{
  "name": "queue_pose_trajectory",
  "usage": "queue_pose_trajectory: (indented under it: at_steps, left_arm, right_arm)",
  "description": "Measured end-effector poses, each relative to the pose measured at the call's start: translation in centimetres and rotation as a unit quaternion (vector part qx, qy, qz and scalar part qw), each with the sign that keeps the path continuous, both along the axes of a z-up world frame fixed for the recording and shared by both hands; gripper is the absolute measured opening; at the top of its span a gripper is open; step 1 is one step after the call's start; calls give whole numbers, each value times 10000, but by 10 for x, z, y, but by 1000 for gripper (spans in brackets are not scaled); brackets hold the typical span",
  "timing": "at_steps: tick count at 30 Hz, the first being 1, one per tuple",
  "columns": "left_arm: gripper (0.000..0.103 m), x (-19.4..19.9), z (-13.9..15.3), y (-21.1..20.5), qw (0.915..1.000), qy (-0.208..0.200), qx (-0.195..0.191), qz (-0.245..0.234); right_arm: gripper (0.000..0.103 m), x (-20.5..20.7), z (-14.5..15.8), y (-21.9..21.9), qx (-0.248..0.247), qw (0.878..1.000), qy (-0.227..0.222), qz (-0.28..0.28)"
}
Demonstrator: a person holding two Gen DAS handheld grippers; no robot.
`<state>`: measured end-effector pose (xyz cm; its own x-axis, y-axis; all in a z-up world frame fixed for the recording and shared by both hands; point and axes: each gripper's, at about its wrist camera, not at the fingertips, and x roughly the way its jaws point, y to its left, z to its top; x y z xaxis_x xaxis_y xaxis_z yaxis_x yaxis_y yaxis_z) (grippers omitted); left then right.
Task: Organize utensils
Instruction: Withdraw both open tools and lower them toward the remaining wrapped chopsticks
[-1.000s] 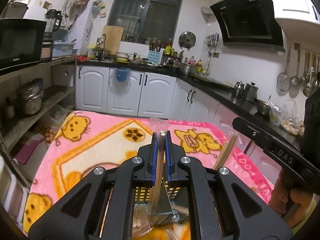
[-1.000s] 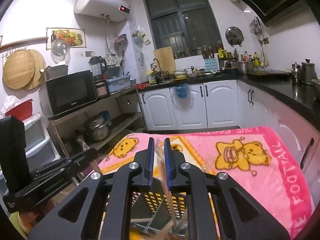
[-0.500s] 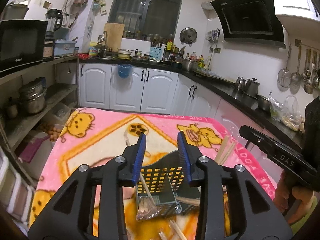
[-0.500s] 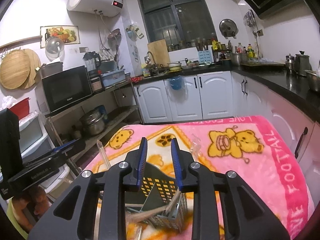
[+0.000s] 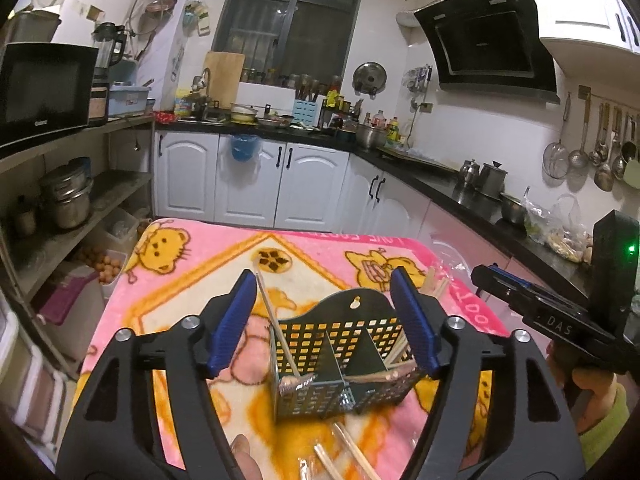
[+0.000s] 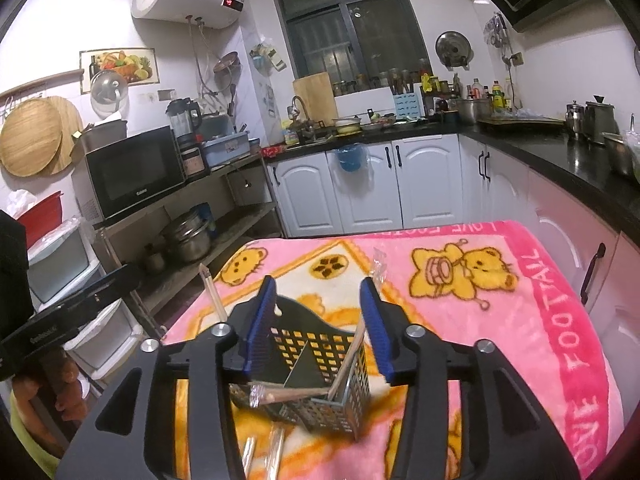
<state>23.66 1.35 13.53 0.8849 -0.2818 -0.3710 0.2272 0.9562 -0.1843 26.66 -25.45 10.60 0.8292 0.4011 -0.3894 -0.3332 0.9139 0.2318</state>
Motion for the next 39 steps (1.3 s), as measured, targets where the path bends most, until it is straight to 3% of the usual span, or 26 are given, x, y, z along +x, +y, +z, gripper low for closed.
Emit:
queue_pose_trajectory:
  at_steps: [10, 19, 39]
  left_arm:
    - [77, -20, -4, 0, 10000, 10, 43, -45]
    - [92, -32, -10, 2, 10000, 55, 46, -26]
    - [92, -53, -40, 10, 9993, 309, 181, 107]
  right_arm:
    - [60, -23, -1, 3, -37, 9999, -27, 135]
    - [64, -43, -4, 3, -26, 9998, -40, 197]
    - [66, -71, -29, 10, -227, 9988, 173, 389]
